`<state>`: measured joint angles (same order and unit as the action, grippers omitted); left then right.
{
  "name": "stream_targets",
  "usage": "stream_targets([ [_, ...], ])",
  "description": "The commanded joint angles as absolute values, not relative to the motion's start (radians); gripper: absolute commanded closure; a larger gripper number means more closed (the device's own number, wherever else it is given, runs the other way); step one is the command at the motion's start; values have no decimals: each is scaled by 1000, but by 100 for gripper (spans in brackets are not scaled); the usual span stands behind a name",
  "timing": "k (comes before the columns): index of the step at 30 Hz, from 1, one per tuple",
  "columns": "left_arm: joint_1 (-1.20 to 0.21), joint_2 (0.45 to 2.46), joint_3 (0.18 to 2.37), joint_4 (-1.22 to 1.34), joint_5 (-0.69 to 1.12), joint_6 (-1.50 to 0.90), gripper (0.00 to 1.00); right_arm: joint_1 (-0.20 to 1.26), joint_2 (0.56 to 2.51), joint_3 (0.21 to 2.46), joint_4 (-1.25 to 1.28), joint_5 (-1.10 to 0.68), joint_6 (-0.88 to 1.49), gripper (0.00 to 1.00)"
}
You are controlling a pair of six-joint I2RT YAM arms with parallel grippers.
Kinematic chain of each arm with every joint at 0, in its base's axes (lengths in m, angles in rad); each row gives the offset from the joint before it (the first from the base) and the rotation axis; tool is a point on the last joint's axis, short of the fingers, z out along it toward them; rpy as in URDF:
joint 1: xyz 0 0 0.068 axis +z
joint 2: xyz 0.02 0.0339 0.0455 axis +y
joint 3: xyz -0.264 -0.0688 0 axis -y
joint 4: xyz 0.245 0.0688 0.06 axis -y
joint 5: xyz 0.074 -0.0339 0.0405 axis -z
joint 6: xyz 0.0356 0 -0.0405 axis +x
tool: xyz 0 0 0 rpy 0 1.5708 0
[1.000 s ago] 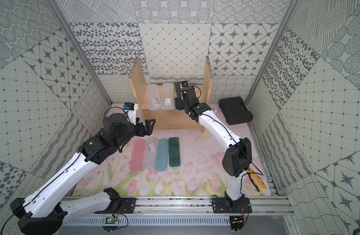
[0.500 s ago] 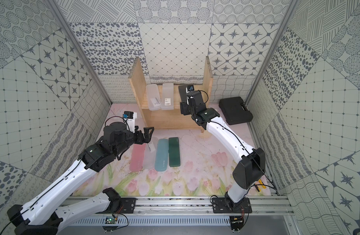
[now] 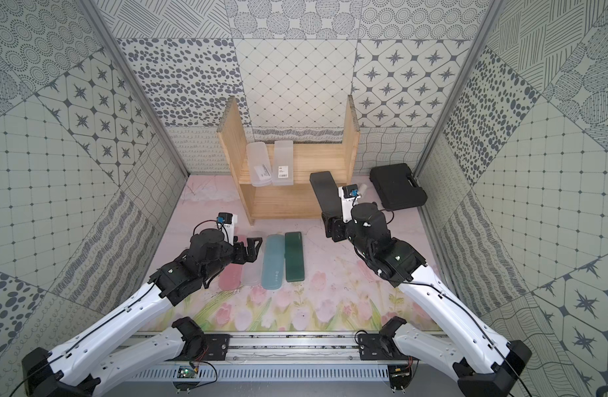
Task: Remove the pencil cases from the shelf
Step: Pick up the pencil case from the shelf, then place the pencil case at the center of the board.
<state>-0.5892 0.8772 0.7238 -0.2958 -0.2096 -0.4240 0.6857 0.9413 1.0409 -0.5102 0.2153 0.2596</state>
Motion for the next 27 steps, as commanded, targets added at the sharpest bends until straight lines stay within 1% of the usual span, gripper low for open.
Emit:
stream_targets([
  [1,-587,856,652,-160,-209,-436,1,718,871,950,-511,200,322,29],
  [4,-587,847,644,-169,-226,-433,1,742,854,874,-519,193,353,29],
  [9,-587,839,638,-174,-239,-428,1,786,885,766,-443,204,393,29],
  [14,-587,833,635,-182,-250,-424,1,809,974,690,-346,235,428,29],
  [21,-586,819,633,-190,-272,-420,1,852,1104,616,-204,345,479,29],
  [27,-586,827,638,-195,-269,-417,1,900,1236,614,-150,390,506,29],
])
